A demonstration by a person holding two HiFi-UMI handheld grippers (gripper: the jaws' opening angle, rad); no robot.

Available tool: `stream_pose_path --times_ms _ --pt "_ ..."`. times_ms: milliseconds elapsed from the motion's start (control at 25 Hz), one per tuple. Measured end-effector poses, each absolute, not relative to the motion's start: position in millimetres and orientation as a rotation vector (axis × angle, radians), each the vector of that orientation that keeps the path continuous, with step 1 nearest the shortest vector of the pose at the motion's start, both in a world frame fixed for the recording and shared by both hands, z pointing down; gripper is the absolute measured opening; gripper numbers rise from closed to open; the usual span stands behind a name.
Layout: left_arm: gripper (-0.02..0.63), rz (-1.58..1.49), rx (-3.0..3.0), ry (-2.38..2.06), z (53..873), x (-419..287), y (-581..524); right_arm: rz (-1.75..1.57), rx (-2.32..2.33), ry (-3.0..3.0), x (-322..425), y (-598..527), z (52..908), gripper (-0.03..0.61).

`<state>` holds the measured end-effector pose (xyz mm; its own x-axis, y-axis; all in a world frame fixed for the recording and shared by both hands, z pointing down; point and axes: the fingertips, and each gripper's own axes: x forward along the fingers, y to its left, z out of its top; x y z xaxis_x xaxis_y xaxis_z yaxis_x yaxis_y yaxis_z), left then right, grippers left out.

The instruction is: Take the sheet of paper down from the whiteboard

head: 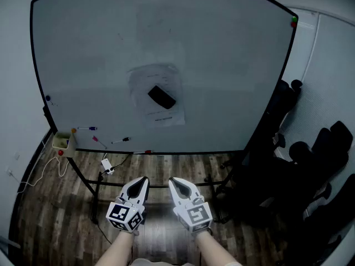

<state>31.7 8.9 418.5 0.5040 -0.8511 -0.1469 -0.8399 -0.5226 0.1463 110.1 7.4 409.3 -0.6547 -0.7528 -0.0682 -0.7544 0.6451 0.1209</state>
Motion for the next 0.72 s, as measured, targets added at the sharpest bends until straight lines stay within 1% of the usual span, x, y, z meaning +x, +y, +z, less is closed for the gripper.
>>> stream_pose_path --times_ms 120,440,600,720 --pt "0.015 -0.300 2.673 -1.501 422 36 14 0.275 -1.267 2.863 109 10 410 0.018" --pt "0.015 -0.289 2.671 -1.510 431 47 27 0.292 -1.244 2.876 116 22 419 0.018" --pt "0.015 -0.288 2.673 -1.518 430 49 28 0.225 -1.252 2.877 118 23 422 0.018" --pt "0.015 -0.286 2.672 -1.530 430 47 21 0.275 -1.225 2.874 114 18 419 0.018"
